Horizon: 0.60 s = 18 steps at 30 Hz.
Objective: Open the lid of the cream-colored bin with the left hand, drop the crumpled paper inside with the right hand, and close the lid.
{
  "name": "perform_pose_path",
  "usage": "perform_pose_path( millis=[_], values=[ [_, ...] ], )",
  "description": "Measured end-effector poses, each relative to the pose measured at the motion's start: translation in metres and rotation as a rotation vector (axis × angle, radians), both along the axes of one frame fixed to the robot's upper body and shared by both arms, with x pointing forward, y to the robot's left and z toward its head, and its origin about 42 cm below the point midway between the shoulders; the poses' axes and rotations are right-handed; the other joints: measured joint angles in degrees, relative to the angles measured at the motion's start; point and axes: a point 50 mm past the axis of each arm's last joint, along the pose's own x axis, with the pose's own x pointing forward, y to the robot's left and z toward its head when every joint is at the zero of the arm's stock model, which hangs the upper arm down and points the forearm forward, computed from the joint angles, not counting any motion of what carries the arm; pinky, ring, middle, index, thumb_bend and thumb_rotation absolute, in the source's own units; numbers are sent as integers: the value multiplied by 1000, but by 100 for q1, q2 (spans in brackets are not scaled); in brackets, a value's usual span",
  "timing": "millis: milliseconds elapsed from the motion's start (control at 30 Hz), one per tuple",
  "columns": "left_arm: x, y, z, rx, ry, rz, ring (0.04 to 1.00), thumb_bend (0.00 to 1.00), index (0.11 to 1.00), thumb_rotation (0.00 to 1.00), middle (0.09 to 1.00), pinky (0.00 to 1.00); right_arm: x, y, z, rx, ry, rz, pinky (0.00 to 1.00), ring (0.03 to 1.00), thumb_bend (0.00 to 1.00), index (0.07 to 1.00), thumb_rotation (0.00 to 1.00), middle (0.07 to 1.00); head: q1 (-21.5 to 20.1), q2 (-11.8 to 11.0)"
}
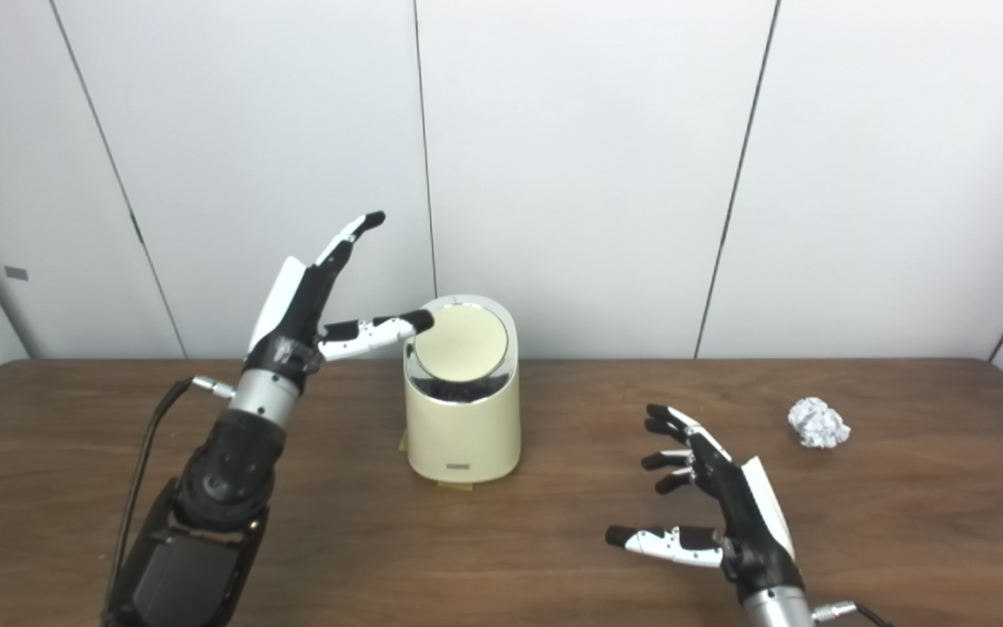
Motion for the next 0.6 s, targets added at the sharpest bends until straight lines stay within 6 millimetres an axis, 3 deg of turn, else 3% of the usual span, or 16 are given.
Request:
perform_pose_path(
  millis=[133, 600],
  values=[
    [8, -7, 0, 87, 21, 22, 1000, 971, 1000, 410, 1000, 997, 0, 1, 0, 1, 1, 1, 523, 654, 764, 829, 128, 815, -18, 0],
    [24, -25, -4, 348, 25, 54, 1000, 1000, 1000, 417, 1000, 1000, 0, 6, 0, -4, 2, 9, 513, 650, 759, 838, 178, 823, -79, 17]
  ],
)
